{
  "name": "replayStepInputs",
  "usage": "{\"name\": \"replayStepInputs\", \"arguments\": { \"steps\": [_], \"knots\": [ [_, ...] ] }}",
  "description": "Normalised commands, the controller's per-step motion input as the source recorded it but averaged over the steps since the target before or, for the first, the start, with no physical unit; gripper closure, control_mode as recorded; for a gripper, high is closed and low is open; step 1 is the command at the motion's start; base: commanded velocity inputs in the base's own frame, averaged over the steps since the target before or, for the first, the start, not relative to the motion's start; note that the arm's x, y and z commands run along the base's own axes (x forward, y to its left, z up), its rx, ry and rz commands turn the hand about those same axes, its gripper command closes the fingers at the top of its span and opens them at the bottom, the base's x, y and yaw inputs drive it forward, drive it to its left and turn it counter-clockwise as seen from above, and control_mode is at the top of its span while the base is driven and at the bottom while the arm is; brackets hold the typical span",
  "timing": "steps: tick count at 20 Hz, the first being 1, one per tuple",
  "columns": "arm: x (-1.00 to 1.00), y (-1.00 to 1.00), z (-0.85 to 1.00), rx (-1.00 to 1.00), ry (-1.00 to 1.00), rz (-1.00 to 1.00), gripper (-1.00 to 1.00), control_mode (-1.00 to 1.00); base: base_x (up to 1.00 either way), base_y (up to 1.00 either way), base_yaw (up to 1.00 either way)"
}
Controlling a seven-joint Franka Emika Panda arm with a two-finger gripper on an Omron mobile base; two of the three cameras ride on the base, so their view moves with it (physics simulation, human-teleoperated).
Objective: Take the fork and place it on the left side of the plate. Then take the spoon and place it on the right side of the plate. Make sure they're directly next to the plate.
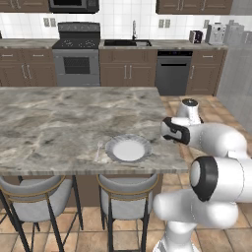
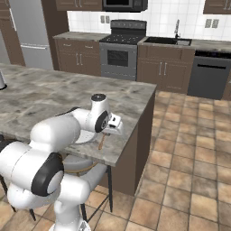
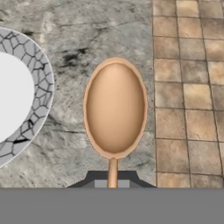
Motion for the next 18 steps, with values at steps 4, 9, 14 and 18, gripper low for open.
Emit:
{"name": "replayStepInputs", "arguments": {
  "steps": [4, 9, 14, 18],
  "knots": [
    [0.37, 0.28, -0.21, 0.00, 0.00, -0.07, 1.00, -1.00, 0.00, 0.00, 0.00],
    [0.14, 0.19, -0.37, 0.00, 0.00, -0.09, 1.00, -1.00, 0.00, 0.00, 0.00],
    [0.20, 0.10, -0.46, 0.00, 0.00, -0.08, 1.00, -1.00, 0.00, 0.00, 0.00],
    [0.08, 0.00, -0.38, 0.00, 0.00, -0.07, 1.00, -1.00, 0.00, 0.00, 0.00]
  ]
}}
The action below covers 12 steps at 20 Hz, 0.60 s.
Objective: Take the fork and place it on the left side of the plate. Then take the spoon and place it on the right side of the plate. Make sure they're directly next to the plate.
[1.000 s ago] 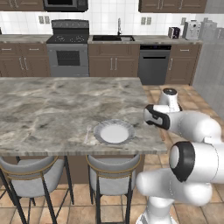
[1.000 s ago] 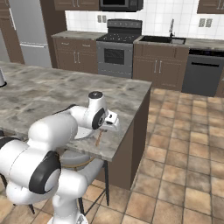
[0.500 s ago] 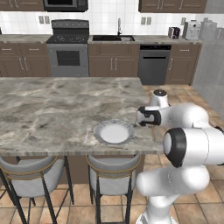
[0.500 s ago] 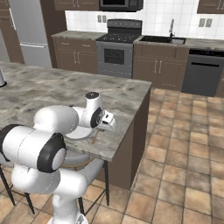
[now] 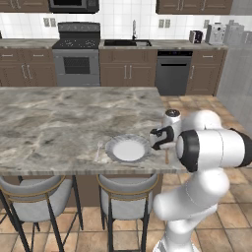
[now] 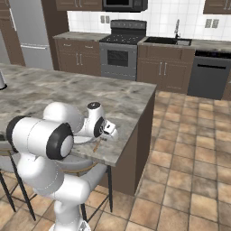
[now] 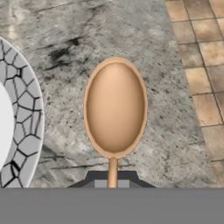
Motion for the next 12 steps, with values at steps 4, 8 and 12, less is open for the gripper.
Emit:
{"name": "replayStepInputs", "arguments": {
  "steps": [4, 8, 12],
  "knots": [
    [0.14, 0.00, -0.28, 0.00, 0.00, -0.05, 1.00, -1.00, 0.00, 0.00, 0.00],
    [0.21, 0.00, -0.14, 0.00, 0.00, -0.02, 1.00, -1.00, 0.00, 0.00, 0.00],
    [0.24, 0.00, -0.08, 0.01, 0.00, 0.00, 1.00, -1.00, 0.00, 0.00, 0.00]
  ]
}}
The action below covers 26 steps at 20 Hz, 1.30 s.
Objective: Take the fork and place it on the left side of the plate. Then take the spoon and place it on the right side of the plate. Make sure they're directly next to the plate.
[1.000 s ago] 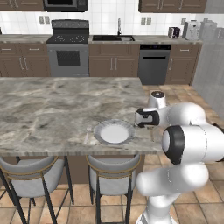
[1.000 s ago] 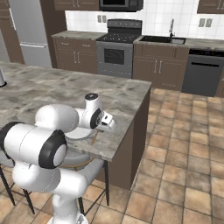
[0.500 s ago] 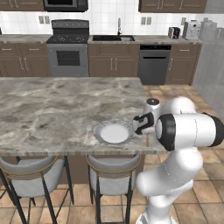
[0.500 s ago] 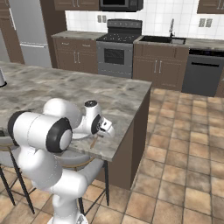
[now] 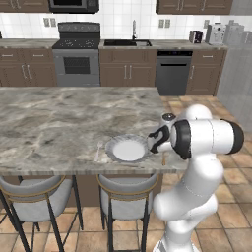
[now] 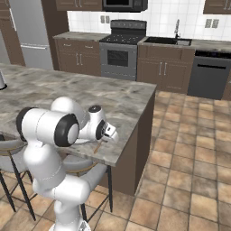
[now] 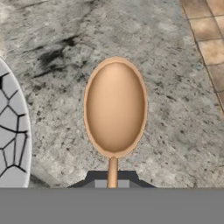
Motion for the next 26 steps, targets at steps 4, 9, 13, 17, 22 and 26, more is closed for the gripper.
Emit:
{"name": "replayStepInputs", "arguments": {
  "steps": [4, 9, 13, 17, 22, 26],
  "knots": [
    [0.27, 0.00, -0.02, 0.02, -0.01, 0.00, 1.00, -1.00, 0.00, 0.00, 0.00],
    [0.31, 0.00, 0.00, 0.02, 0.00, 0.00, 1.00, -1.00, 0.00, 0.00, 0.00],
    [0.27, 0.00, 0.00, 0.02, 0.00, 0.00, 1.00, -1.00, 0.00, 0.00, 0.00],
    [0.17, 0.00, -0.03, 0.02, 0.00, 0.00, 1.00, -1.00, 0.00, 0.00, 0.00],
    [0.04, 0.00, -0.11, 0.03, 0.00, 0.00, 1.00, -1.00, 0.00, 0.00, 0.00],
    [-0.02, 0.00, -0.32, 0.03, 0.01, -0.01, 1.00, -1.00, 0.00, 0.00, 0.00]
  ]
}}
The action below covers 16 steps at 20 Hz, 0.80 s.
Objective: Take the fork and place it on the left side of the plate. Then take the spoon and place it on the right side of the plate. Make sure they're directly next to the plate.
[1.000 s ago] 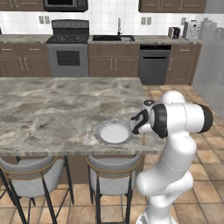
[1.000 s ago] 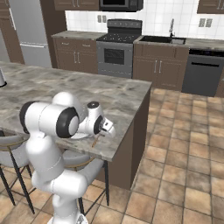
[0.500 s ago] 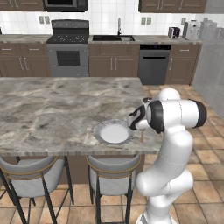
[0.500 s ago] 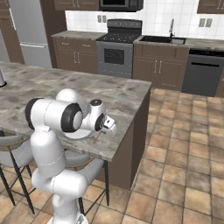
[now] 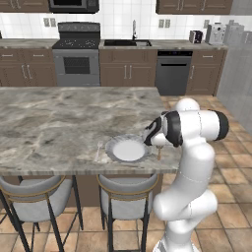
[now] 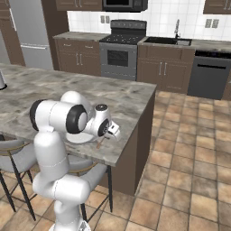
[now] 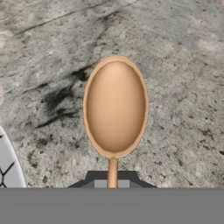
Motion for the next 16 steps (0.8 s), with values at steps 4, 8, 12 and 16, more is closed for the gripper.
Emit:
{"name": "replayStepInputs", "arguments": {
  "steps": [4, 8, 12, 16],
  "knots": [
    [-0.01, 0.00, -0.45, 0.00, 0.02, -0.02, 1.00, -1.00, 0.00, 0.00, 0.00],
    [0.03, 0.00, -0.13, 0.00, 0.00, 0.00, -1.00, -1.00, 0.00, 0.00, 0.00],
    [0.08, -0.05, 0.00, 0.00, 0.00, 0.00, -1.00, -1.00, 0.00, 0.00, 0.00],
    [-0.01, -0.17, 0.00, 0.03, 0.00, 0.00, -1.00, -1.00, 0.00, 0.00, 0.00]
  ]
}}
